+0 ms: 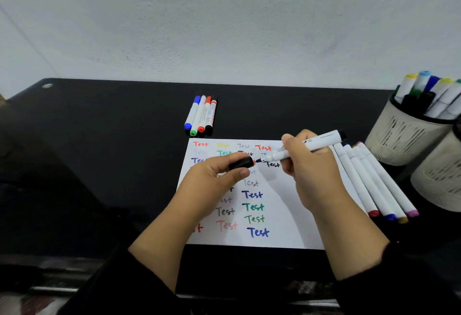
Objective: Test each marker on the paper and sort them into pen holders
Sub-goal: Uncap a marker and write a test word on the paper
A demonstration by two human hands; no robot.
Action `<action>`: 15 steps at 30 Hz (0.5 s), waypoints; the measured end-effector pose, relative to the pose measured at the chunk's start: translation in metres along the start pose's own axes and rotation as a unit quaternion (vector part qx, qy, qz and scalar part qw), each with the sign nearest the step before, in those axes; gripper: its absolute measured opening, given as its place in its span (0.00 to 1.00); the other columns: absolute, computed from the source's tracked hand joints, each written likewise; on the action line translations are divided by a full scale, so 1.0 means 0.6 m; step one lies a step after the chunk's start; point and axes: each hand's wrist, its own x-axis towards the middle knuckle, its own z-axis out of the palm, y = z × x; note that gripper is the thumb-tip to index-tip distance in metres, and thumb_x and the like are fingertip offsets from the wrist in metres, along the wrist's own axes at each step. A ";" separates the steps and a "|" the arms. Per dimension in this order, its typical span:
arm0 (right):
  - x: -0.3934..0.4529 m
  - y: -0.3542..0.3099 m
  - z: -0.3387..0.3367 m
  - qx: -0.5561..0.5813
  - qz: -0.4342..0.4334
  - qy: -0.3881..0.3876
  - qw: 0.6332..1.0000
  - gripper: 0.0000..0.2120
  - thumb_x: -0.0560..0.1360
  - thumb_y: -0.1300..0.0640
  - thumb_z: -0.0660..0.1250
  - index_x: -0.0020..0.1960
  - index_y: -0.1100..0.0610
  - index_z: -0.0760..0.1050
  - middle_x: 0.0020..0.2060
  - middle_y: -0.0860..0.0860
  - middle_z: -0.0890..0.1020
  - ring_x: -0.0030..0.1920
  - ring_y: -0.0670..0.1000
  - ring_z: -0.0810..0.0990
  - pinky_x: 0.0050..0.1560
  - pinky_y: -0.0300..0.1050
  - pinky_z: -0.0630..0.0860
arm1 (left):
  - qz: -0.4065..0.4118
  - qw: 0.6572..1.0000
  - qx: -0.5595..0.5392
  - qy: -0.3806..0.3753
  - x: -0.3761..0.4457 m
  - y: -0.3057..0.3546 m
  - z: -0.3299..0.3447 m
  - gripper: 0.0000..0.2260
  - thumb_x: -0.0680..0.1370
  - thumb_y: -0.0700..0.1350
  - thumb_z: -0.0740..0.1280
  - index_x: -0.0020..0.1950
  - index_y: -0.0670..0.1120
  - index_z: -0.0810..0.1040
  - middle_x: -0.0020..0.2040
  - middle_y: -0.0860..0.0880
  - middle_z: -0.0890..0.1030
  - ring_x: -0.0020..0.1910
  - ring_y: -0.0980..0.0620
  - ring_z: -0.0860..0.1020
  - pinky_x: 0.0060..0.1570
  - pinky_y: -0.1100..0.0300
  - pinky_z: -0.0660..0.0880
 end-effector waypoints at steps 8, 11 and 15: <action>-0.014 0.006 0.020 -0.020 0.015 -0.056 0.998 0.15 0.76 0.57 0.66 0.33 0.56 0.66 0.22 0.48 0.71 0.26 0.44 0.68 0.33 0.39 0.66 | 0.018 1.000 0.000 -0.004 0.000 0.002 0.003 0.14 0.72 0.46 0.71 0.46 0.68 0.76 0.47 0.64 0.82 0.52 0.66 0.77 0.55 0.68 0.70; -0.012 0.006 0.023 -0.007 0.035 -0.065 0.997 0.16 0.74 0.57 0.68 0.32 0.54 0.66 0.25 0.48 0.68 0.28 0.46 0.65 0.32 0.40 0.63 | 0.010 1.000 -0.009 0.010 -0.002 0.004 -0.001 0.14 0.71 0.47 0.73 0.47 0.66 0.77 0.44 0.64 0.82 0.48 0.66 0.78 0.48 0.72 0.71; -0.010 0.006 0.029 -0.002 0.052 -0.064 0.997 0.16 0.75 0.59 0.68 0.32 0.55 0.64 0.26 0.51 0.69 0.26 0.45 0.65 0.29 0.38 0.64 | 0.014 1.000 -0.006 0.015 -0.005 0.011 -0.001 0.13 0.73 0.46 0.71 0.40 0.67 0.77 0.38 0.62 0.82 0.41 0.64 0.77 0.39 0.78 0.70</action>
